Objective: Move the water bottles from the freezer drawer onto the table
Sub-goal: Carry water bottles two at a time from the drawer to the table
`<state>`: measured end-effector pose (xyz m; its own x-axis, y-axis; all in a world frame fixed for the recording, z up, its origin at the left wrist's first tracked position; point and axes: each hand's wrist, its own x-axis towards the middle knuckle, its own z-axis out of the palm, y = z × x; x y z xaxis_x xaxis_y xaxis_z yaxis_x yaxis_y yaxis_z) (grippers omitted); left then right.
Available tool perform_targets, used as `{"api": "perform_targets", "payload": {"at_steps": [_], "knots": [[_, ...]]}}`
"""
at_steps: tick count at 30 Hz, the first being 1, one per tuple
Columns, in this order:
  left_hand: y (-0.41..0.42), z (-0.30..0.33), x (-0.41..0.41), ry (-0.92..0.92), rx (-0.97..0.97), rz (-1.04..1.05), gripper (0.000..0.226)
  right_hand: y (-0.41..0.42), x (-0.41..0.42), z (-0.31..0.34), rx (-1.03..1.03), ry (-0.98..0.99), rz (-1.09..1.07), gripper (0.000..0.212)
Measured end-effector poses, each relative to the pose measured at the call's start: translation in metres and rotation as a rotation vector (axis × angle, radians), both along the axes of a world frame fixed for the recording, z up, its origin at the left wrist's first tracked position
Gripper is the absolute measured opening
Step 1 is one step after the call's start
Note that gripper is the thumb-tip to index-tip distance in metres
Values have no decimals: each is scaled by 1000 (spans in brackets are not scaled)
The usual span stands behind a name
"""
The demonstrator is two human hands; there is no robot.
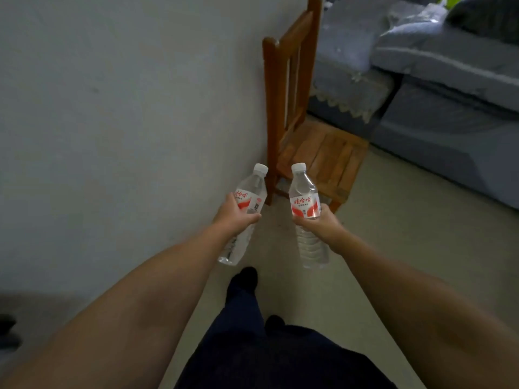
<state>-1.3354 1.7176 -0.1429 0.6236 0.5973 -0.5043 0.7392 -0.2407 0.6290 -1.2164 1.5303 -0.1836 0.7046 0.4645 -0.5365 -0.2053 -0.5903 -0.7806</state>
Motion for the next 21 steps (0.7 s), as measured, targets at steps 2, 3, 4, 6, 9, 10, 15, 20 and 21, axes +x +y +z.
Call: {"api": "perform_targets", "payload": {"at_steps": [2,3,4,6,9,10,15,20,21], "knots": [[3,-3,34,8,-2,-81,70,-12,19,-5,5,20,-93,72],[5,-3,52,11,-8,-132,70,-15,28,-6,23,27,-136,78],[7,-5,61,17,-20,-165,70,-17,32,-3,24,36,-158,83],[13,-8,107,22,-10,-301,70,-22,52,0,50,43,-280,74],[20,-7,161,39,-6,-422,73,-28,74,3,80,46,-442,50],[20,-4,175,40,1,-452,73,-30,79,4,90,48,-496,51],[0,0,248,20,26,-606,70,-55,97,2,108,54,-697,67],[-45,-4,297,55,42,-783,66,-91,110,-1,87,69,-862,49],[-57,-7,306,61,51,-821,66,-100,112,-3,76,60,-890,43]]}}
